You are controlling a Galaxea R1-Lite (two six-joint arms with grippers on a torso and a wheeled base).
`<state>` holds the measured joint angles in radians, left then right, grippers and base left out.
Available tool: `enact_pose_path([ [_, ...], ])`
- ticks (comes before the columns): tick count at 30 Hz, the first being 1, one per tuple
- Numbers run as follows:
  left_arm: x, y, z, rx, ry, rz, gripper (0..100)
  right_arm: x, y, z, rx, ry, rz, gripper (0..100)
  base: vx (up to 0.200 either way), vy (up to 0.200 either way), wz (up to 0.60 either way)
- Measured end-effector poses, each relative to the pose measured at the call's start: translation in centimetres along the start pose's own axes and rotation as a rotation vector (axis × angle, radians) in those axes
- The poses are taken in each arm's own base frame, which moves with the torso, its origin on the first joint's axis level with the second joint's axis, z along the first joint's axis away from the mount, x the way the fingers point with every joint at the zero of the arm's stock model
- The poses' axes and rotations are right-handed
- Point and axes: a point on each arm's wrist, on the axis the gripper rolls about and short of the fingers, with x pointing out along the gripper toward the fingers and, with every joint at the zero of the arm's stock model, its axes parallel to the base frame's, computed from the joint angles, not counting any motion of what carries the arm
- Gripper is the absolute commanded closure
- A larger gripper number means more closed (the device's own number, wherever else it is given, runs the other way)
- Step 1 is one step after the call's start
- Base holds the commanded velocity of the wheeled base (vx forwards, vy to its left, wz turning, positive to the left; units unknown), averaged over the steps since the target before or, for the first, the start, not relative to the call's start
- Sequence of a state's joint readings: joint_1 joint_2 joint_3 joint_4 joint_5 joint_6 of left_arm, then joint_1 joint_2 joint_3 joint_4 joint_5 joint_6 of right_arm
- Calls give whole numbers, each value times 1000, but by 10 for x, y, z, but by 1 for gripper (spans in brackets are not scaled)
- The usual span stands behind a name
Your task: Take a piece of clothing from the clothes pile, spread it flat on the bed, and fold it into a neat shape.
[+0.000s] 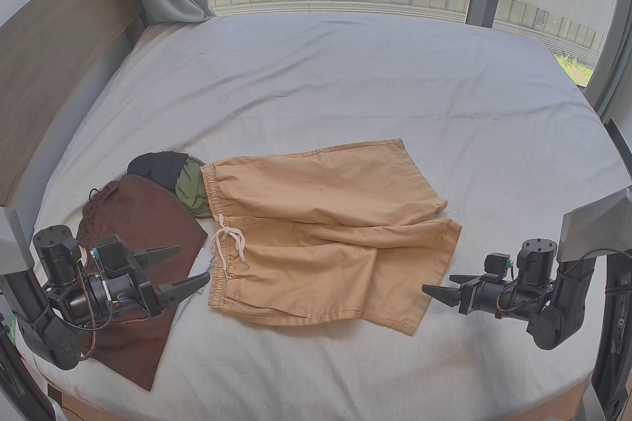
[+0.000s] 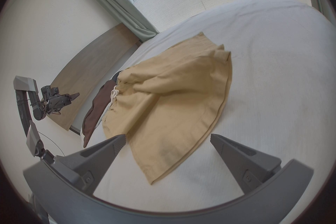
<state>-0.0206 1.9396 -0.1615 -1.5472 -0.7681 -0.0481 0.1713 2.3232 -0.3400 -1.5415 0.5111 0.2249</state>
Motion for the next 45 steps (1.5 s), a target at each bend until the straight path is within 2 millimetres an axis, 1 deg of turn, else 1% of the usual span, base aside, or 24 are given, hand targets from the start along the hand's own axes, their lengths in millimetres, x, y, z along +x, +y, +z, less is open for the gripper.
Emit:
enact_pose_path([
  [9,0,1,-1,-3,4,0,0,-8,16,-22,38,100,-7,0,0,0,0],
  [17,0,0,-1,-5,5,0,0,-9,26,-34,74,162,14,0,0,0,0],
  [27,1,0,-1,-3,5,-2,0,0,26,-44,108,198,23,0,0,0,0],
  [33,1,0,-2,-2,6,-3,0,11,25,-51,137,211,32,0,0,0,0],
  [40,1,0,-2,-2,6,-3,0,23,29,-51,156,203,56,0,0,0,0],
  [45,1,0,-2,-2,6,-3,0,27,31,-49,163,197,66,0,0,0,0],
])
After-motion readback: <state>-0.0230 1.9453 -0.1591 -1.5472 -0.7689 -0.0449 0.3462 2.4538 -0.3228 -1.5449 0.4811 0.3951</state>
